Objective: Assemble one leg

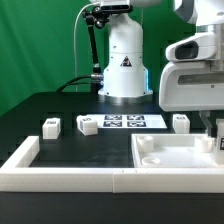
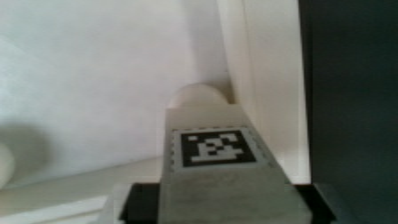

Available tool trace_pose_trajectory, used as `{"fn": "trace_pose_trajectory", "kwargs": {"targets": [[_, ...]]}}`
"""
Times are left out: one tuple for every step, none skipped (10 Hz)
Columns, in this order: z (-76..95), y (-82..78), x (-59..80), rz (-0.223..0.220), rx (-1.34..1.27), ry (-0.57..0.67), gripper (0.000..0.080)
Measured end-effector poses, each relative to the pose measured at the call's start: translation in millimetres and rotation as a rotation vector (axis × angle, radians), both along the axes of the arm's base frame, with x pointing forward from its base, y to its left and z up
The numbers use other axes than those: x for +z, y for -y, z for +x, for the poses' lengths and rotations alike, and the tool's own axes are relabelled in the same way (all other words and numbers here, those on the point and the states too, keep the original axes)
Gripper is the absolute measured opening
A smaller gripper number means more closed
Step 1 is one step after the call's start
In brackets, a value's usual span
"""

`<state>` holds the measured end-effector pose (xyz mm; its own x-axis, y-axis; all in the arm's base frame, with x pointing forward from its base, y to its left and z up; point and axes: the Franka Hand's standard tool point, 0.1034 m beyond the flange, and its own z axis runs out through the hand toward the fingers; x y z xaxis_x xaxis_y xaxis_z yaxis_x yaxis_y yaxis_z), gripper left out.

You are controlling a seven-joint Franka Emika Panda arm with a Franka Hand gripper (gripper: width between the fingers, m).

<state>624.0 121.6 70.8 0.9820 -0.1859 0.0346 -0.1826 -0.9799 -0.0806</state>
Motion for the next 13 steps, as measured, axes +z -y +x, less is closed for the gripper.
{"fn": "trace_pose_trajectory", "kwargs": {"targets": [[-0.1,0.1,-0.1,0.001,-0.009,-0.001,0.0295],[-0.1,0.3,-0.1,0.001,-0.023,-0.002,0.0295],[0.0,0.4,-0.1,0.001,-0.024,-0.002,0.0295],[0.0,0.6,-0.1,0.005,-0.070,-0.005,0.0295],[0.1,1.1,-0.1,0.012,-0.194,-0.014,0.0295],[0.2,1.4,-0.1,0.017,-0.304,-0.022,0.0295],[-0.5,1.2,-0.6,0.021,-0.396,-0.030,0.0295],[-1.9,0.4,-1.7,0.024,-0.492,-0.039,0.0295],[-2.6,-1.3,-1.8,0.028,-0.610,-0.049,0.0295],[-3.2,-2.5,-1.9,0.029,-0.695,-0.055,0.0295],[-3.2,-3.2,-1.9,0.034,-0.794,-0.060,0.0295],[-2.7,-3.2,-2.0,0.040,-0.880,-0.060,0.0295],[-2.5,-3.5,-1.9,0.045,-0.959,-0.065,0.0295]]}}
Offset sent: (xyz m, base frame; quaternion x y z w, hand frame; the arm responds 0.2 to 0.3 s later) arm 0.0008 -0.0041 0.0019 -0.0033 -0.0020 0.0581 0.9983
